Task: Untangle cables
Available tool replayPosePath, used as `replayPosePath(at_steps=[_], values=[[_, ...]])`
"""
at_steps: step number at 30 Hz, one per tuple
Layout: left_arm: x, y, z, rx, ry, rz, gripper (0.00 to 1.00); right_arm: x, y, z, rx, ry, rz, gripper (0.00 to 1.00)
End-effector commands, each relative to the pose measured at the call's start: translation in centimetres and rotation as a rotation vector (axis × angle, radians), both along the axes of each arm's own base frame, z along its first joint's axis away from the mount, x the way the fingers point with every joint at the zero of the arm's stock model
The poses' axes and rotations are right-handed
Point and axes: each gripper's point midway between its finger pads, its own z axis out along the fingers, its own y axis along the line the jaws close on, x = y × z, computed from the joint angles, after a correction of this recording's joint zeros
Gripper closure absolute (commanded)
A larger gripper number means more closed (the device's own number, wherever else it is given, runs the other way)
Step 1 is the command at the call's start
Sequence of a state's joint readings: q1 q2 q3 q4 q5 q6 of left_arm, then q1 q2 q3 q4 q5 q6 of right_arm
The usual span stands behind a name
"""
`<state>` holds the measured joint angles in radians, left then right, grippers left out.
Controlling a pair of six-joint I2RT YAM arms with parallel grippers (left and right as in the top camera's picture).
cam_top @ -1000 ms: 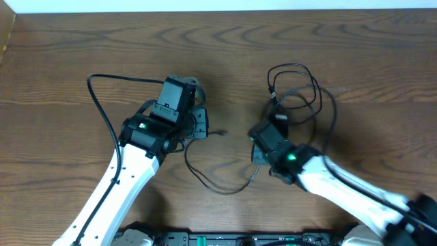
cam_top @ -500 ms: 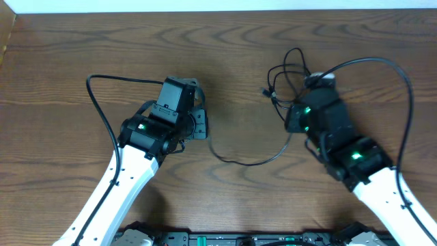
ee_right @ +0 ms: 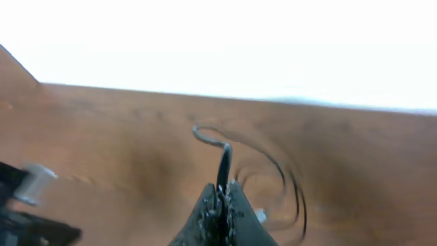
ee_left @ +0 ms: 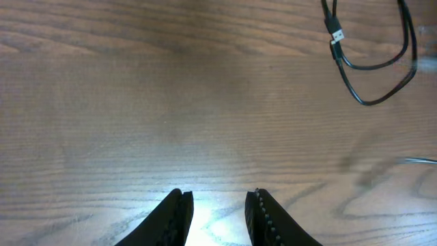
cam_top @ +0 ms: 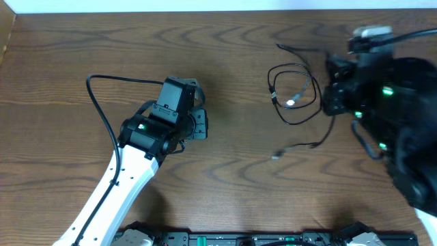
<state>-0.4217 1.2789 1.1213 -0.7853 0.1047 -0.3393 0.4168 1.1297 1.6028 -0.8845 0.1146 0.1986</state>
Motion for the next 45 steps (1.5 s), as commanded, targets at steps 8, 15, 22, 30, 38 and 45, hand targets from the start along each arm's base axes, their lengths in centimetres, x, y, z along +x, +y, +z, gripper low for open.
replayPosePath(at_steps=[8,15,22,30,38,45], values=[[-0.2,0.3,0.2,0.016,-0.011,-0.008,0.69,-3.0,-3.6,8.2,-0.033,-0.179,-0.058,0.99],[-0.2,0.3,0.2,0.016,-0.012,-0.008,0.69,-2.8,-4.7,7.7,-0.058,-0.156,-0.102,0.99],[-0.2,0.3,0.3,0.015,-0.014,-0.008,0.69,-1.7,-5.1,6.4,-0.084,-0.108,-0.126,0.99],[-0.2,0.3,0.3,0.014,-0.015,-0.008,0.69,-0.6,-5.2,4.6,-0.083,-0.008,-0.146,0.99],[-0.2,0.3,0.3,0.014,-0.015,-0.008,0.69,-1.9,-6.9,6.7,-0.094,0.040,-0.178,0.99],[-0.2,0.3,0.3,0.014,-0.014,-0.008,0.69,-1.7,-7.8,6.4,-0.088,0.114,-0.192,0.99]])
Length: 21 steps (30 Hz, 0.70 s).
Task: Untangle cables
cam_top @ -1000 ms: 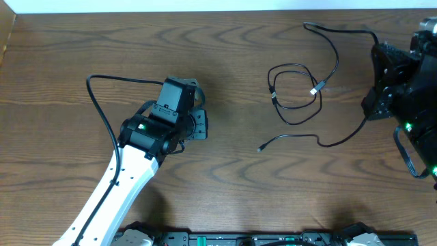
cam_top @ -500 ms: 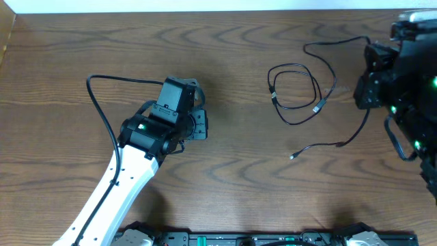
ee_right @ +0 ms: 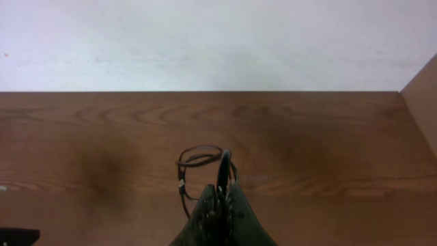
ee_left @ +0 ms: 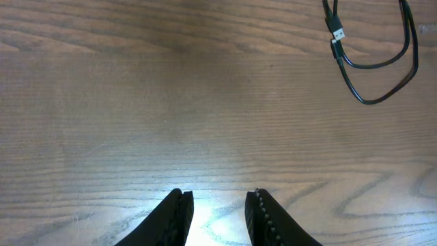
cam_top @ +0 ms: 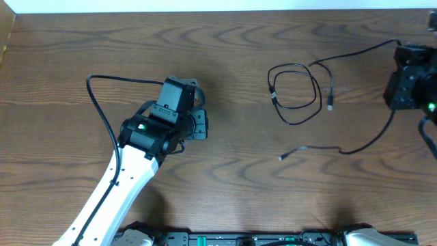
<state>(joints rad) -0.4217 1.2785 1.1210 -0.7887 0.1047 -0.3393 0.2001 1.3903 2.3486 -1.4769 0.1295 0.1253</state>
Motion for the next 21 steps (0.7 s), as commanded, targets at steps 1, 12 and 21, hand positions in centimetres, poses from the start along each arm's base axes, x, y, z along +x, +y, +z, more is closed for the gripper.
replayPosePath(at_steps=[1,12,21], values=[[-0.2,0.3,0.3,0.014,-0.016,-0.008,0.69,1.4,0.0,-0.7,0.020,0.040,-0.002,0.99],[-0.3,0.3,0.2,0.015,-0.012,-0.008,0.69,7.3,-3.8,-3.0,0.071,0.093,-0.131,0.99],[-0.3,0.3,0.3,0.015,-0.013,-0.008,0.69,12.2,-12.3,-4.7,0.144,0.068,-0.361,0.99]])
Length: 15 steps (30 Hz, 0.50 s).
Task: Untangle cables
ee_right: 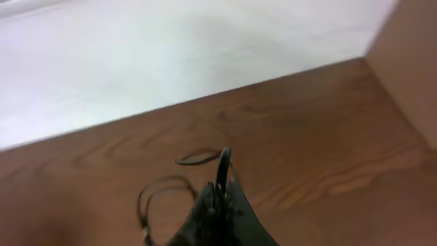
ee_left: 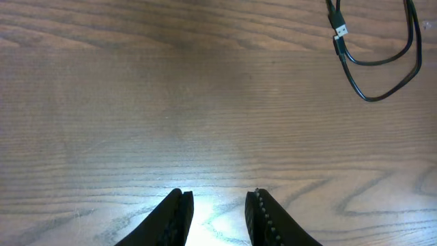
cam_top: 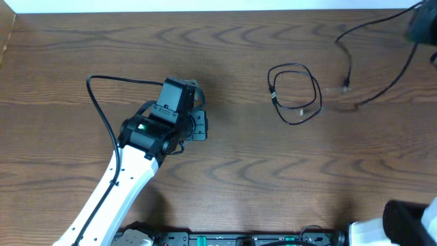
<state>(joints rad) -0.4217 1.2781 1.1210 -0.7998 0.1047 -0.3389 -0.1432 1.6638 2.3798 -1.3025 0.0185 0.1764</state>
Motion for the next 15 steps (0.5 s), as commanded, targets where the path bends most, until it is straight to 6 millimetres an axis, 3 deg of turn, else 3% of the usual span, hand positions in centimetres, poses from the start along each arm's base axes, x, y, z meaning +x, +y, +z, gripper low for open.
replayPosePath(at_steps=[1,7,12,15], values=[[0.0,0.2,0.4,0.009,-0.025,-0.008,0.69,0.9,-4.0,-0.9,0.044,0.003,-0.115,0.99],[0.1,0.2,0.5,0.007,-0.031,-0.008,0.69,-0.2,-12.7,-2.5,0.057,0.026,-0.359,0.99],[0.1,0.2,0.5,0.006,-0.031,-0.008,0.69,-4.5,-20.2,-2.7,0.014,0.038,-0.596,0.99],[0.2,0.1,0.6,0.005,-0.034,-0.008,0.69,-6.9,-23.2,-2.5,0.010,0.032,-0.682,0.99]])
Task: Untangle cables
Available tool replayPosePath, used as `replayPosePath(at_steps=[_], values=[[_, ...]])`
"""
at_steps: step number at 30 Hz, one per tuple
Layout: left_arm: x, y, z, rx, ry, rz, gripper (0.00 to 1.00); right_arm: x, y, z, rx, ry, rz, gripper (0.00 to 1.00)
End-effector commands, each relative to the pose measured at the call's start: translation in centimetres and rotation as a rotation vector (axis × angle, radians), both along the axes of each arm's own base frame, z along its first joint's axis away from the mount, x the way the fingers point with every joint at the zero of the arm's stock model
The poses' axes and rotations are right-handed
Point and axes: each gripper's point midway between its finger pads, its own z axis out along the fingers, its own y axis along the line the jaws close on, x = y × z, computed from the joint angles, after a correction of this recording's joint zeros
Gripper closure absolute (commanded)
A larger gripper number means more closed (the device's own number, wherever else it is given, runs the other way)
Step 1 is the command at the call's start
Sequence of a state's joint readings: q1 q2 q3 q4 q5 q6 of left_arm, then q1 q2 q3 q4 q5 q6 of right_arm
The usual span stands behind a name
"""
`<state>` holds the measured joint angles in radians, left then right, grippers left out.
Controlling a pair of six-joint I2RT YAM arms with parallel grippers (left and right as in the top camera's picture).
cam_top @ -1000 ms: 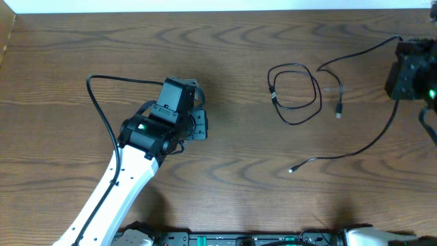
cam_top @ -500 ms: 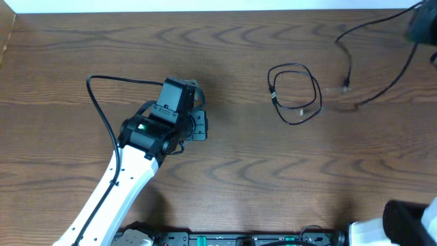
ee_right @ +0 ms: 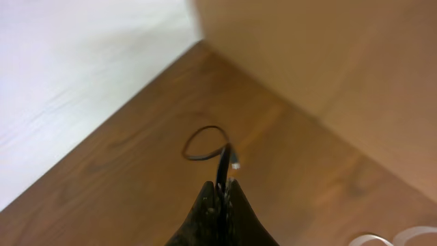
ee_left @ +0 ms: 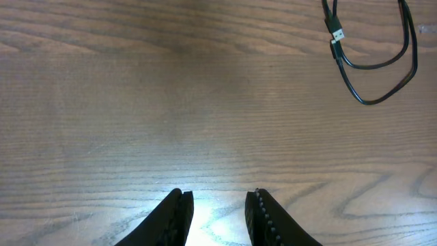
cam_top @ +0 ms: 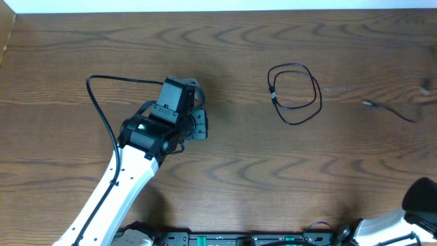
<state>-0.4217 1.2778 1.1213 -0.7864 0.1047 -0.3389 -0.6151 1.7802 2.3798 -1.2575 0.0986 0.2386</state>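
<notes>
A black cable coiled in a loop (cam_top: pixel 295 96) lies on the wooden table (cam_top: pixel 273 184) right of centre; it also shows as the coiled cable (ee_left: pixel 374 61) at the left wrist view's top right. A second black cable (cam_top: pixel 390 111) shows only as a blurred tail near the right edge, apart from the coil. My right gripper (ee_right: pixel 222 186) is shut on this second cable (ee_right: pixel 205 140), whose plug end (ee_right: pixel 235 165) hangs by the fingers; the gripper is out of the overhead view. My left gripper (ee_left: pixel 217 205) stands open over bare wood, well left of the coil.
The left arm (cam_top: pixel 147 133) rests left of centre, its own black lead (cam_top: pixel 102 113) arcing over the table. A wooden side wall (ee_right: pixel 341 82) rises at the table's right end. The right arm's base (cam_top: pixel 416 208) shows at the bottom right corner.
My right gripper, then at the overhead view's top right corner with the cable hanging below it, has left that view. Only the cable's tail shows at the right edge. The left arm has not moved.
My right gripper was shut on a cable beside the coil, the two cables lying close together. Then it was at the right edge with the cable stretched out from the coil, then at the top right corner. Now the held cable is apart from the coil.
</notes>
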Motion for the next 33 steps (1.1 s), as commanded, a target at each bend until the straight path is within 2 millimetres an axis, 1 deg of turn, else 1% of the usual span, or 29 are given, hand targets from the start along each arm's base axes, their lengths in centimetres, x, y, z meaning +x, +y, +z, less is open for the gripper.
replayPosePath(at_steps=[1,4,6,12,17,22,27,28,33], values=[[-0.1,0.2,0.4,0.010,-0.022,-0.008,0.69,-3.1,-3.2,1.2,-0.027,-0.026,-0.124,0.99],[0.0,0.2,0.4,0.008,-0.026,-0.008,0.69,-4.3,-5.1,1.0,-0.013,-0.038,-0.161,0.99],[0.0,0.2,0.4,0.008,-0.026,-0.008,0.69,-4.5,-6.0,0.7,-0.008,-0.040,-0.173,0.99],[0.0,0.2,0.4,0.010,-0.023,-0.008,0.69,-3.3,-7.1,0.2,-0.019,-0.046,-0.147,0.99],[-0.1,0.2,0.4,0.011,-0.022,-0.009,0.69,-2.7,-8.5,-0.4,-0.055,-0.022,-0.150,0.99],[0.1,0.2,0.4,0.008,-0.028,-0.008,0.69,-2.5,-10.1,-1.4,-0.065,-0.001,-0.184,0.99],[0.1,0.1,0.4,0.007,-0.028,-0.009,0.69,-2.8,-11.5,-3.0,-0.071,0.054,-0.236,0.99],[0.1,0.1,0.4,0.007,-0.028,-0.009,0.69,-3.0,-11.9,-3.7,-0.068,0.079,-0.255,0.99],[0.1,0.1,0.4,0.008,-0.028,-0.009,0.69,-3.6,-13.2,-5.9,-0.063,0.157,-0.314,0.99]])
